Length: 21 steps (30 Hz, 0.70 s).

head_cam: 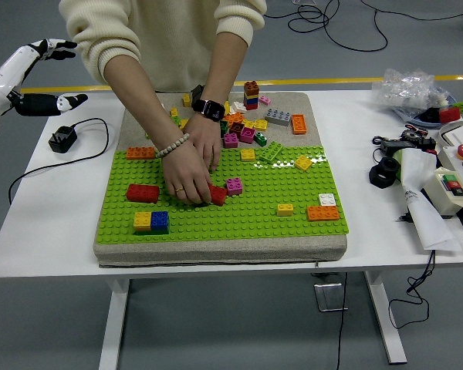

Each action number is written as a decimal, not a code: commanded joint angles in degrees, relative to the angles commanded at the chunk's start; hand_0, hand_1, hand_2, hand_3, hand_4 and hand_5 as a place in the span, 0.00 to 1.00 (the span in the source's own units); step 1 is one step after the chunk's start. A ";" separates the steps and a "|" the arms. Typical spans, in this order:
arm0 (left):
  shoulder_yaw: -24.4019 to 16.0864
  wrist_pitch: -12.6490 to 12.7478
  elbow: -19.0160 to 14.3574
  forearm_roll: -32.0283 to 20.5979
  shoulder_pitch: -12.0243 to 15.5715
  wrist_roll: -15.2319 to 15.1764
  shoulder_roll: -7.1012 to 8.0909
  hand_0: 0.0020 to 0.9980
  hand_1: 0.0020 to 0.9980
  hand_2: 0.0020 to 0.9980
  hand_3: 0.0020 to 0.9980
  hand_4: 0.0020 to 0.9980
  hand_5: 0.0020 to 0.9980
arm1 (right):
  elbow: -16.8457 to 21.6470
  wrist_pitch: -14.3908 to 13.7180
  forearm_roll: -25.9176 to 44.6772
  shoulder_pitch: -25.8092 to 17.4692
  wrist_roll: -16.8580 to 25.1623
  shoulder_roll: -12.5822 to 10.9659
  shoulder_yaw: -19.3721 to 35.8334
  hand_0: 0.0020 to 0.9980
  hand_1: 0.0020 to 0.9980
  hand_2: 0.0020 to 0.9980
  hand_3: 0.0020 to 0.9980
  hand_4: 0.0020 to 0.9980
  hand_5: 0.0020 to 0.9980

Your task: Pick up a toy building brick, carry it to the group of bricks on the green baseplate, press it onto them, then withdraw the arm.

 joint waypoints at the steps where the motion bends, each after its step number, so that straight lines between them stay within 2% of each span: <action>1: -0.03 0.00 0.00 0.00 0.02 0.01 0.00 0.91 0.82 0.77 0.83 0.83 0.09 | 0.00 0.01 -0.02 -0.01 -0.01 0.00 -0.01 0.77 0.72 0.77 0.77 0.97 0.70; 21: 0.07 -0.02 0.23 0.11 0.03 0.13 0.06 0.92 0.82 0.77 0.82 0.82 0.09 | 0.00 0.09 -0.30 0.13 -0.04 -0.03 -0.15 0.77 0.72 0.77 0.77 0.97 0.70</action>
